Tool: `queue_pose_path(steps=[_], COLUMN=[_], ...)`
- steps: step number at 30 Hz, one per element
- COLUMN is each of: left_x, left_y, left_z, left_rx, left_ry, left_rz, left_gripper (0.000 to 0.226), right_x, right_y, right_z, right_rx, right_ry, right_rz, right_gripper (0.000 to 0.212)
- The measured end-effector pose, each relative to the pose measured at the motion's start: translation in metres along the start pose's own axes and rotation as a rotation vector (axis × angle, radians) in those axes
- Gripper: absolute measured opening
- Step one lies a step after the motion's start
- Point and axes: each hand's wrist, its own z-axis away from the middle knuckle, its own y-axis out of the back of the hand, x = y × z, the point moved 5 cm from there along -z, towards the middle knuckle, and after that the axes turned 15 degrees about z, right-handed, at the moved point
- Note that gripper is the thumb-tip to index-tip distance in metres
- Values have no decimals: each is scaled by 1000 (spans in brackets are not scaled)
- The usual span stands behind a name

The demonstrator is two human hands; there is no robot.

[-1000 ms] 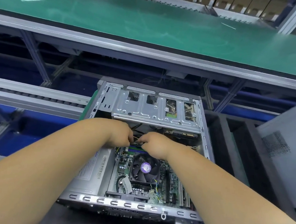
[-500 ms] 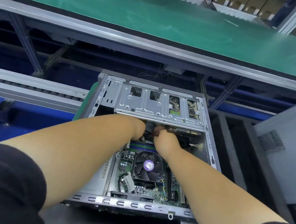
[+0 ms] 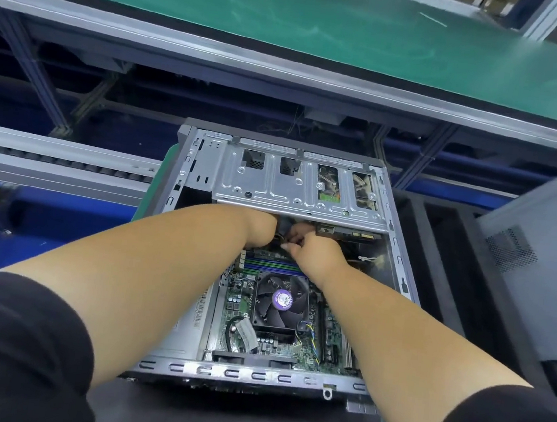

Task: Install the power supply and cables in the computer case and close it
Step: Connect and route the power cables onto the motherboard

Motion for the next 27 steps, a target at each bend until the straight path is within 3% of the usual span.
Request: queue_pose_path(steps=[5,12,19,23,27], left_x=[0,-1,0,-6,-5], left_y=[1,-2,-1,-1,3], left_z=[5,9,7,5,8], left_rx=[-22,-88,-94,-62,-45], left_ry=[16,46,26,70,79], left_rz=[-43,-115,-128,-106,-90], left_gripper=[26,29,12,30,32], right_x=[-1,1,2,6,7], right_y=[2,-1,-12,-17,-17], right_z=[1,-2,-16,-19,-22], right_rx=[61,-6,-81,-55,-42], right_ry=[36,-39,-122,-155,-127], right_rz=[26,36,-506,-618,-567], right_gripper=[31,37,4,17,9])
